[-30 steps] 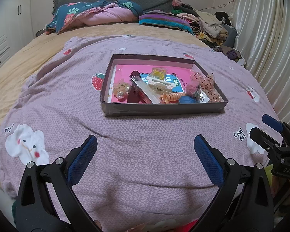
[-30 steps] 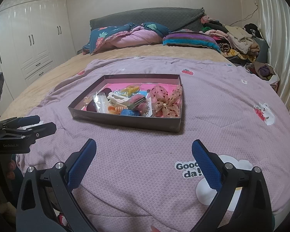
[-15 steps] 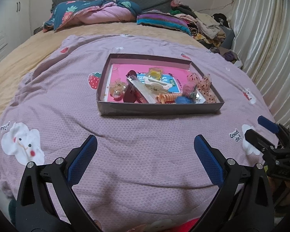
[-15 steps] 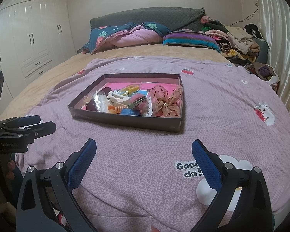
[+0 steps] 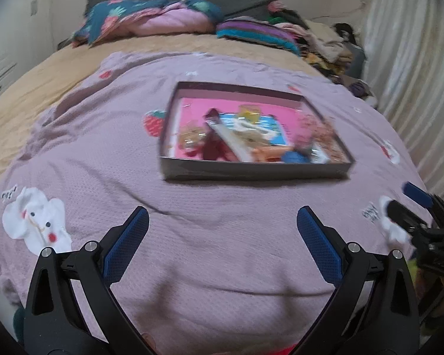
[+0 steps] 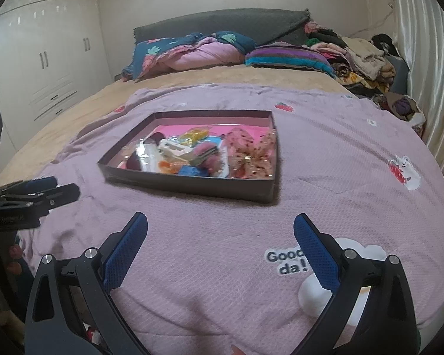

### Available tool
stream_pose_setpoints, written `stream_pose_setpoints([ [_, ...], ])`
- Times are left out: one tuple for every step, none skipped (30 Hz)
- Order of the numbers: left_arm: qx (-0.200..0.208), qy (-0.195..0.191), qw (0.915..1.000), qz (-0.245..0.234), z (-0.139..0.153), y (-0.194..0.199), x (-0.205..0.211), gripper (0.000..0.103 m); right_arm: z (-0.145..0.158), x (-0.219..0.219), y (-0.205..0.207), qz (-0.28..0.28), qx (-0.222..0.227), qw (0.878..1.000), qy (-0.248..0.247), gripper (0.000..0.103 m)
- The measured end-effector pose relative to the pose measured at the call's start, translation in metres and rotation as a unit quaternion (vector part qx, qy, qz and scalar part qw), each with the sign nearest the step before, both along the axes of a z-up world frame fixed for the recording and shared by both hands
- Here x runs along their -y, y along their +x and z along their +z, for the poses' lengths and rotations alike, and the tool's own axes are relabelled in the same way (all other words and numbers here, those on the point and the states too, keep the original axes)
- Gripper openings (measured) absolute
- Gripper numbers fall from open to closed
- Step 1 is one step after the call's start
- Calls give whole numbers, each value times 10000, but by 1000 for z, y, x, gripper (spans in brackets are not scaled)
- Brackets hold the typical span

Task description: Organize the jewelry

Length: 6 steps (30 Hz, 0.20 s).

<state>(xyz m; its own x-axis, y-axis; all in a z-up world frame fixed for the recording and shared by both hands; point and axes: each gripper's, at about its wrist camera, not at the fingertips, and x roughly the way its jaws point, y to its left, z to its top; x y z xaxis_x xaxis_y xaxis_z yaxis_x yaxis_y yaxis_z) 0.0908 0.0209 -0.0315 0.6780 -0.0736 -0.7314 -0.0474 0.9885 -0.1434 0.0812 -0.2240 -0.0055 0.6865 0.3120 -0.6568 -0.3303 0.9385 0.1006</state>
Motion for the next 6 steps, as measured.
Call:
stream_pose_setpoints([
  [-55,2,9999,126,-3,5,-9,94,-1,4,6,-39,-41,10000,22,99],
  [-72,-22,9995,313,-6,13,-23,94,-5,14,18,-147,-97,9998,59,99],
  [-118,-9,9987,493,-8,20,-37,94,-8,22,28,-259,-136,9995,75,98],
  [-209,17,9968,775,-13,32,-60,94,-13,37,47,-489,-267,9984,100,98],
  [-231,26,9954,932,-15,40,-76,94,-18,56,67,-765,-388,9962,173,98],
  [-245,83,9934,1120,-18,49,-93,94,-24,73,84,-1008,-464,9936,209,99],
])
